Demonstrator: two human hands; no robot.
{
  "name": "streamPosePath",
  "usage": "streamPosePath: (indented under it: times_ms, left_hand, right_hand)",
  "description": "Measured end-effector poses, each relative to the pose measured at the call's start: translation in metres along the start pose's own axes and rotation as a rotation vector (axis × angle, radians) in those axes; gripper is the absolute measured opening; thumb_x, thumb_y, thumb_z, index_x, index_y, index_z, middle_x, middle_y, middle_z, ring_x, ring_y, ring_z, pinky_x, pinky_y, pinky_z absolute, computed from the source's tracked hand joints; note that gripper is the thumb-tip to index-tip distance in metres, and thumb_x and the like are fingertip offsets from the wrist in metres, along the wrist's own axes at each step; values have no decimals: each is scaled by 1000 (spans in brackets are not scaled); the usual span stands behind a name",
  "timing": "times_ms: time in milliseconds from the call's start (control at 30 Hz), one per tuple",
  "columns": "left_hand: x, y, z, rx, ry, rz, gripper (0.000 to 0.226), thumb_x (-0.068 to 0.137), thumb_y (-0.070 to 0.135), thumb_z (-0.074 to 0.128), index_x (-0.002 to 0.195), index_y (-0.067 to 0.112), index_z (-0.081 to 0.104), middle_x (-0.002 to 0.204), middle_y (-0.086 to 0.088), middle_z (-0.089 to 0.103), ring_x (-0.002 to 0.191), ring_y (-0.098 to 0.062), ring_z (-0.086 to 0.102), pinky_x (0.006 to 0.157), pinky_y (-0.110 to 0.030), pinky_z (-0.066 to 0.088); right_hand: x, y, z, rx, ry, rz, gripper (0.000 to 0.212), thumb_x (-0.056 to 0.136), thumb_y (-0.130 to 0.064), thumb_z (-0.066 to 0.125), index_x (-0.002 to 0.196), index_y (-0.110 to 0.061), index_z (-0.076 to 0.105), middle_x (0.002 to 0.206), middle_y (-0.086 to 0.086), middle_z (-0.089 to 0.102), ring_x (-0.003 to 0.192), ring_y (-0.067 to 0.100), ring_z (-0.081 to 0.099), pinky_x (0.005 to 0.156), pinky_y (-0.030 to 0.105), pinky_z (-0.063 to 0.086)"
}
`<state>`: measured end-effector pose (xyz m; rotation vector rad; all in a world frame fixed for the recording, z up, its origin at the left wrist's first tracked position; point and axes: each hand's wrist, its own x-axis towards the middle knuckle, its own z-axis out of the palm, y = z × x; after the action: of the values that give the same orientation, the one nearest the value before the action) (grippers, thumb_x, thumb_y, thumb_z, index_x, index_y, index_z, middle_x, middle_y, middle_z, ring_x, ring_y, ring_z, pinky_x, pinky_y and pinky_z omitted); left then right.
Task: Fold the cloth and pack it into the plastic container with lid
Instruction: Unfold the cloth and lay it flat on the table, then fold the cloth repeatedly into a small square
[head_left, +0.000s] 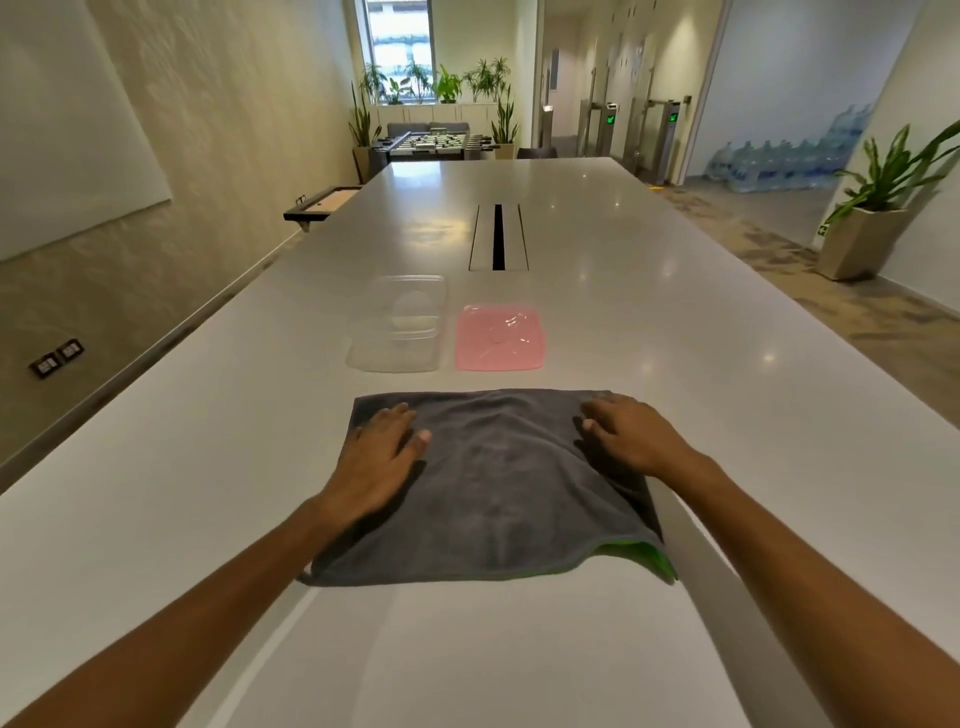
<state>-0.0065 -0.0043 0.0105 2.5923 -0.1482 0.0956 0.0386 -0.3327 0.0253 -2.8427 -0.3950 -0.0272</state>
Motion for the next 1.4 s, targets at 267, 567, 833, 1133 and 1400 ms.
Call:
streamPosePath:
  times_ms: [267,567,833,1133,1400]
  left_hand:
    - [0,-31,22,395,-168,42,109,62,86,-9,152,25,-1,161,5,-7,148,-14,-8,119,-44,-4]
    - [3,-46,2,268,-28,135,85,81,78,20,144,24,37,155,0,29,141,-20,29,116,-45,23]
    - [79,-40,-17,313,131,-103,51,96,43,41,135,10,48,140,-13,50,122,-34,49,98,-44,43]
    - [115,-50,-30,253,-89,-191,27,84,31,64,104,13,66,110,-14,65,99,-30,58,89,-42,50]
    - [107,-48,-44,94,35,-97,9,82,15,70,85,9,65,101,-12,61,91,-28,59,80,-34,48]
  right_hand:
    - [2,19,31,-121,-137,24,73,91,-66,21,152,-28,8,162,-5,2,148,15,2,119,45,5]
    - [6,35,24,-133,-88,-35,89,76,-82,17,149,-31,19,160,-7,16,145,16,19,117,46,14]
    - [42,27,21,-82,-38,43,50,97,-41,37,144,-23,32,153,4,33,138,25,32,109,47,30]
    - [67,23,9,-46,-33,109,34,90,-21,50,123,-20,58,122,11,52,109,28,50,89,43,48]
    - [64,18,-4,19,72,97,11,83,-18,64,93,-15,61,106,2,45,79,19,53,68,28,46]
